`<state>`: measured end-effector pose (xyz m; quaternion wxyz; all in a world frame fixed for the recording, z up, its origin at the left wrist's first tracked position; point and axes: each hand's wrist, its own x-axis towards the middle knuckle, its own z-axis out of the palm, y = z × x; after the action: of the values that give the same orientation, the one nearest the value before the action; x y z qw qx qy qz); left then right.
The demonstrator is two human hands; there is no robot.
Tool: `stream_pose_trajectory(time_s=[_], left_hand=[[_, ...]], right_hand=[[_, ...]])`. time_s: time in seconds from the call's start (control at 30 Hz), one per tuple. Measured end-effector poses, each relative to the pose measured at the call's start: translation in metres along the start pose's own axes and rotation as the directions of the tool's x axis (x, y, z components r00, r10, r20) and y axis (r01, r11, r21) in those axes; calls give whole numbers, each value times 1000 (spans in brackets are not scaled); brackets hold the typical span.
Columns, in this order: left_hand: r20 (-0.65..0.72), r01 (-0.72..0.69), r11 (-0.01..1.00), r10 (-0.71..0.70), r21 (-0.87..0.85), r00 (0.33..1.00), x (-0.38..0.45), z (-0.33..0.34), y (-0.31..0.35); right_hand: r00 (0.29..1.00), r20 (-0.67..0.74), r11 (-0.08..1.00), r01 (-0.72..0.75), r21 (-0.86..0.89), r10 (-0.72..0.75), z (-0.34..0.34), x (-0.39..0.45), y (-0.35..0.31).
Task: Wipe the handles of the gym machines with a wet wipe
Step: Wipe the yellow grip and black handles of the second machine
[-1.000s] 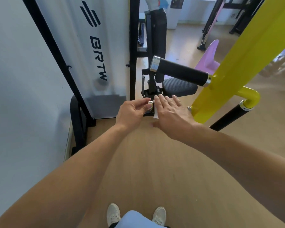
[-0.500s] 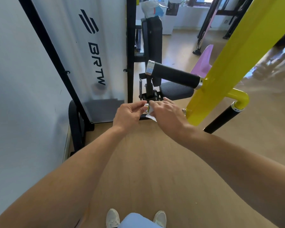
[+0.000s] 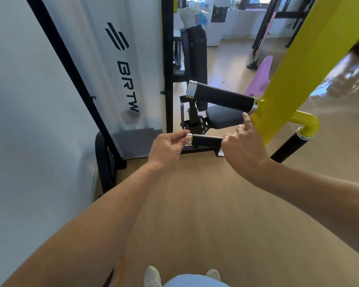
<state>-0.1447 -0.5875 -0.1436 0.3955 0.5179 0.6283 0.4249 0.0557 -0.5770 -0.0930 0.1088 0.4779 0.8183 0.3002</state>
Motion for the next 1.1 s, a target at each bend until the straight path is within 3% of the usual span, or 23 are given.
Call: stream_pose_trajectory(time_s=[0.1,0.23,0.3,0.37,0.47,0.57,0.73,0.83,0.93,1.0,1.1], left_hand=[[-4,7,1000,-7,12,1000,0,1,1],[11,-1,1000,1,23,1000,-2,0,1],[16,-9,1000,8,21,1000,-2,0,2],[25,-17,1000,16,17,1000,-3,-1,1],[33,-27,1000,27,0,999,-5,-2,-1],[24,-35,999,35,-1,999,-8,-2,-3],[-3,-27,1000,27,12,1000,-14,0,1],[-12,-26,1000,26,18,1000,-17,-1,0],[3,-36,999,36,30,999,-20,-2,-1],[-4,-32,999,33,21,999,-22,-3,0],[-12,-17,1000,17,-3,1000,-23,-2,0]], right_hand=[[995,-93,984,-22,178,39,9,4,-9],[996,-91,863,40,504,7,7,21,-29],[997,-78,823,42,567,3,4,25,-33],[999,-47,872,16,490,8,0,20,-29],[995,100,986,-30,161,14,-11,6,-12],[982,187,999,-6,-35,12,-14,-6,-2],[998,53,972,2,233,-15,-11,-2,-10],[997,-64,891,63,450,-39,-3,10,-30],[995,-92,807,85,584,-38,-2,17,-45],[998,-49,872,56,486,-37,-9,12,-42],[996,81,991,11,135,-22,-17,-5,-21]])
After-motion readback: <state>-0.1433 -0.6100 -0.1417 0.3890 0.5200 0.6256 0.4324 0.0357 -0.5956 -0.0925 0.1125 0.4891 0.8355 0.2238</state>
